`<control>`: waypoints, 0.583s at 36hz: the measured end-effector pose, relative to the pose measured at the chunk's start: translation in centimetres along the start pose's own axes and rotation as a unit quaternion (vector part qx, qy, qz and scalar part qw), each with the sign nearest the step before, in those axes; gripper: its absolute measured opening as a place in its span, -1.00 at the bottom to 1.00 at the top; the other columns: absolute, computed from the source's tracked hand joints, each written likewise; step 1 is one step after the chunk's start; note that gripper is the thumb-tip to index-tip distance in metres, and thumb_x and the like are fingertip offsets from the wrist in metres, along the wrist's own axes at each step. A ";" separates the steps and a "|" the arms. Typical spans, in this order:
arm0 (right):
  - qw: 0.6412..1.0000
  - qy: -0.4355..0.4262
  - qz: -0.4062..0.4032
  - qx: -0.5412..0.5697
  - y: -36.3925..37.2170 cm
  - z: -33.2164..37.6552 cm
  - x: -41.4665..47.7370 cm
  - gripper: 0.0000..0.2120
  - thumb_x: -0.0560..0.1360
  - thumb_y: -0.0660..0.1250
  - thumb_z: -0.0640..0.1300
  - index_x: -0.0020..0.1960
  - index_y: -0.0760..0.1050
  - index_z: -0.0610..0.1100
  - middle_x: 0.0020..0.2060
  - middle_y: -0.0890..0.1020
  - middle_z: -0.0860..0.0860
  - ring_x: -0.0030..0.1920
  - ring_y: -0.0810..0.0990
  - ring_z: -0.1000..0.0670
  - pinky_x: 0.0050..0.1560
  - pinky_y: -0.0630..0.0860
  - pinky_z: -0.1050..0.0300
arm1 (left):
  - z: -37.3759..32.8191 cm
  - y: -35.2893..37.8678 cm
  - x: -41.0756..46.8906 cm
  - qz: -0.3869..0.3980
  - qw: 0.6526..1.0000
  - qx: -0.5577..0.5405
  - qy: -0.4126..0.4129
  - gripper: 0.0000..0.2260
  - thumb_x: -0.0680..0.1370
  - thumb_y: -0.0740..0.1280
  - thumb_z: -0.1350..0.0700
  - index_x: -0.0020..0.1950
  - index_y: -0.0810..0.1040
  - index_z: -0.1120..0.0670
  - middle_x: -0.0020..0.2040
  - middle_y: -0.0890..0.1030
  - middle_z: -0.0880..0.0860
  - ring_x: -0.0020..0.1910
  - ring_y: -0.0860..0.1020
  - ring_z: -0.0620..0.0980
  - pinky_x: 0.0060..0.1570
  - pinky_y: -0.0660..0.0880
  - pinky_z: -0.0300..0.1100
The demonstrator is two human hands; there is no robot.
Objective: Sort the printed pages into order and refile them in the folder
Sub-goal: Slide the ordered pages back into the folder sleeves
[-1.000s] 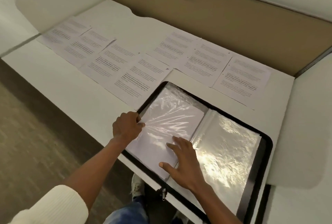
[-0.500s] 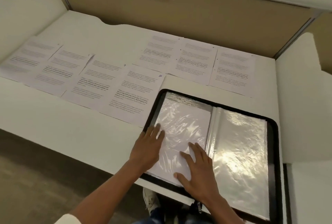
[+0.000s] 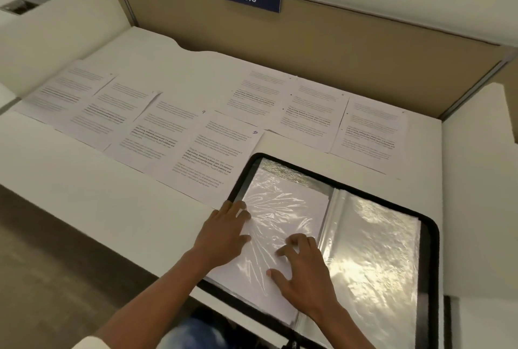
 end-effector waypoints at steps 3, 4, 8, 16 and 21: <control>1.000 -0.007 0.009 0.010 -0.5 0.2 1.9 -0.58 0.48 0.34 0.34 0.20 0.56 0.12 0.17 0.36 0.21 0.24 0.34 0.16 0.09 0.40 0.29 | 0.5 -0.9 0.9 0.013 0.999 -0.041 -0.026 -0.68 0.61 0.40 -0.18 0.29 0.53 -0.07 0.38 0.40 -0.18 0.28 0.43 -0.12 0.23 0.53 -0.10; 1.000 -0.007 0.011 0.018 -0.7 0.4 2.6 -0.61 0.48 0.37 0.32 0.19 0.57 0.11 0.15 0.38 0.21 0.21 0.35 0.16 0.08 0.42 0.29 | 0.8 -1.2 1.3 0.016 0.998 -0.053 -0.035 -0.70 0.60 0.41 -0.19 0.24 0.54 -0.09 0.32 0.45 -0.18 0.22 0.45 -0.14 0.19 0.54 -0.11; 0.998 -0.009 0.001 0.069 -1.3 1.3 5.8 -0.67 0.49 0.45 0.23 0.16 0.58 0.10 0.11 0.44 0.19 0.16 0.37 0.18 0.02 0.46 0.24 | 1.9 -3.1 2.7 0.006 0.992 -0.094 -0.079 -0.78 0.59 0.42 -0.22 0.06 0.57 -0.10 -0.01 0.58 -0.18 -0.05 0.54 -0.16 0.05 0.58 -0.09; 0.994 0.015 -0.053 0.099 -3.7 5.6 15.5 -0.67 0.51 0.49 0.15 0.22 0.57 0.09 0.20 0.50 0.16 0.25 0.43 0.13 0.10 0.42 0.24 | 7.6 -7.9 8.4 -0.046 0.985 -0.113 -0.123 -0.78 0.57 0.45 -0.21 -0.10 0.61 -0.09 -0.14 0.65 -0.20 -0.14 0.61 -0.17 -0.02 0.59 -0.18; 0.993 0.030 -0.069 0.096 -4.9 8.0 22.9 -0.51 0.52 0.48 0.19 0.36 0.51 0.02 0.25 0.51 0.10 0.28 0.44 0.06 0.19 0.52 0.09 | 12.4 -11.9 15.1 -0.044 0.977 -0.145 -0.149 -0.75 0.53 0.50 -0.20 -0.14 0.61 -0.06 -0.07 0.66 -0.16 -0.07 0.62 -0.14 0.04 0.61 -0.07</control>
Point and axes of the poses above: each hand's wrist, its own x-axis towards the middle knuckle, its own y-axis out of the palm, z = x × y, the point moved 1 cm from there along x, towards the middle knuckle
